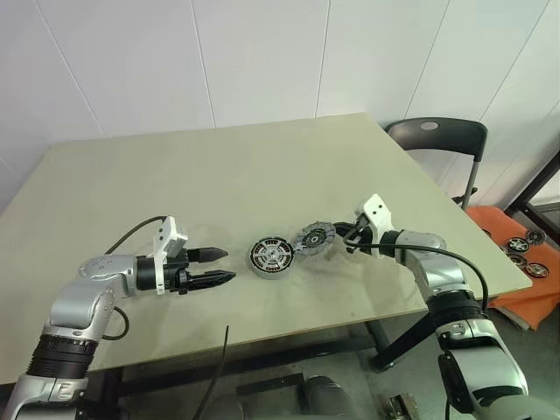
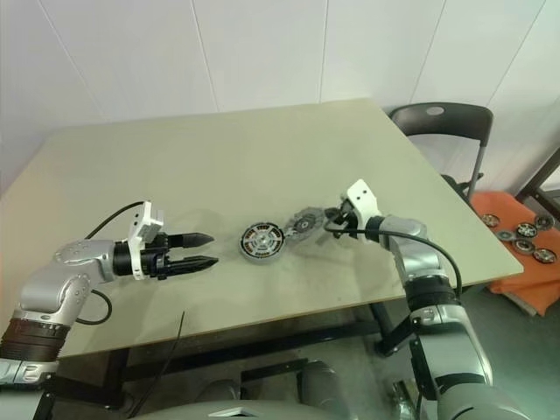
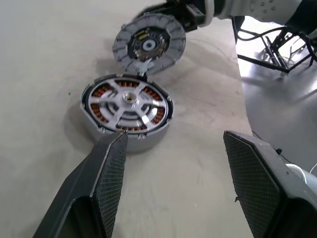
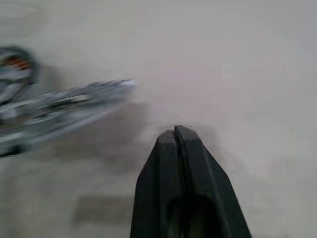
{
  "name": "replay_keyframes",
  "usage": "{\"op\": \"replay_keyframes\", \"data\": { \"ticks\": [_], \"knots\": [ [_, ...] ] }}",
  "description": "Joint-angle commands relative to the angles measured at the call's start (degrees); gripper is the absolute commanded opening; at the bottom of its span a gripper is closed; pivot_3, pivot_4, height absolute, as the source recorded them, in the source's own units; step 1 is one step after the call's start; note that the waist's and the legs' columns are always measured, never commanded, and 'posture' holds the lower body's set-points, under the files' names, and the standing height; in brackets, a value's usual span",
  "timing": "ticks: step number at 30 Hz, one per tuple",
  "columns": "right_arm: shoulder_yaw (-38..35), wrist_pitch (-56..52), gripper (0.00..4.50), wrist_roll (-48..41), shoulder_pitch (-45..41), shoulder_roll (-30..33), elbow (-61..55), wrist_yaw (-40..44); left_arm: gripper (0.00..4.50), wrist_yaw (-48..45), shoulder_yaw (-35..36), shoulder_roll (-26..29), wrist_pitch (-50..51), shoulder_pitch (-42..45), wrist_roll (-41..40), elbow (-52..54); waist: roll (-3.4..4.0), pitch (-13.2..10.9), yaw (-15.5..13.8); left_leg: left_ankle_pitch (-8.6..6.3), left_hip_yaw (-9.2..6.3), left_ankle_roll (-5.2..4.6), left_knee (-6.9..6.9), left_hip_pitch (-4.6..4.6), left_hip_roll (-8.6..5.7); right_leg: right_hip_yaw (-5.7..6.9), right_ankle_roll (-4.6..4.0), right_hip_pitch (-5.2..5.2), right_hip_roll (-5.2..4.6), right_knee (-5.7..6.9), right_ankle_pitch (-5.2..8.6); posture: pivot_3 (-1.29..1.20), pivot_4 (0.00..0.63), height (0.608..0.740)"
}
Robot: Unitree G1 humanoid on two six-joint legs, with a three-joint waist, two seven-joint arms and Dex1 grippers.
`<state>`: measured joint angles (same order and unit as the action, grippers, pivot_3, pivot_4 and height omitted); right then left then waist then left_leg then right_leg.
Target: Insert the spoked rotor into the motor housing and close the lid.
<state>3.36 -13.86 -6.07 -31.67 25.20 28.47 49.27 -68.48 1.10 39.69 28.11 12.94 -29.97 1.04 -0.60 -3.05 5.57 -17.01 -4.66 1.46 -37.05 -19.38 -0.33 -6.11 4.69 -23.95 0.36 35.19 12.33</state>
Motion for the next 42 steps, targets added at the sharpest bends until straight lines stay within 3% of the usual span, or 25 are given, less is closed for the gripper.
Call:
{"op": "replay_keyframes", "data": {
  "ticks": [1, 17, 42],
  "knots": [
    [0.7, -2.6, 0.03, -1.4, -0.4, -0.4, -4.2, 1.4, 3.29, 0.3, 1.6, 0.9, -0.1, -0.2, -0.7, 2.4, 0.0, 0.0, 0.0, 0.0, 0.0, 0.0, 0.0, 0.0, 0.0, 0.0, 0.0, 0.0, 0.0, 0.0, 0.0, 0.0, 0.0, 0.74],
    [1.3, -6.6, 0.03, -3.6, -2.0, -0.9, -8.1, 6.8, 3.29, 2.3, 2.3, 0.8, 0.0, -1.2, -1.2, 3.0, 0.0, 0.0, 0.0, 0.0, -0.01, 0.0, -0.01, 0.02, 0.0, 0.02, 0.0, 0.01, 0.0, 0.02, 0.0, 0.0, 0.0, 0.74],
    [6.0, 1.3, 0.03, 0.0, -8.8, -8.2, 0.5, 5.5, 3.29, 3.3, 3.4, 1.1, 0.1, -2.1, -1.6, 3.6, 0.0, 0.0, 0.2, 0.0, -0.03, 0.0, 0.0, 0.02, 0.01, 0.03, 0.01, 0.0, 0.0, 0.05, -0.06, 0.0, 0.0, 0.74]
  ]
}}
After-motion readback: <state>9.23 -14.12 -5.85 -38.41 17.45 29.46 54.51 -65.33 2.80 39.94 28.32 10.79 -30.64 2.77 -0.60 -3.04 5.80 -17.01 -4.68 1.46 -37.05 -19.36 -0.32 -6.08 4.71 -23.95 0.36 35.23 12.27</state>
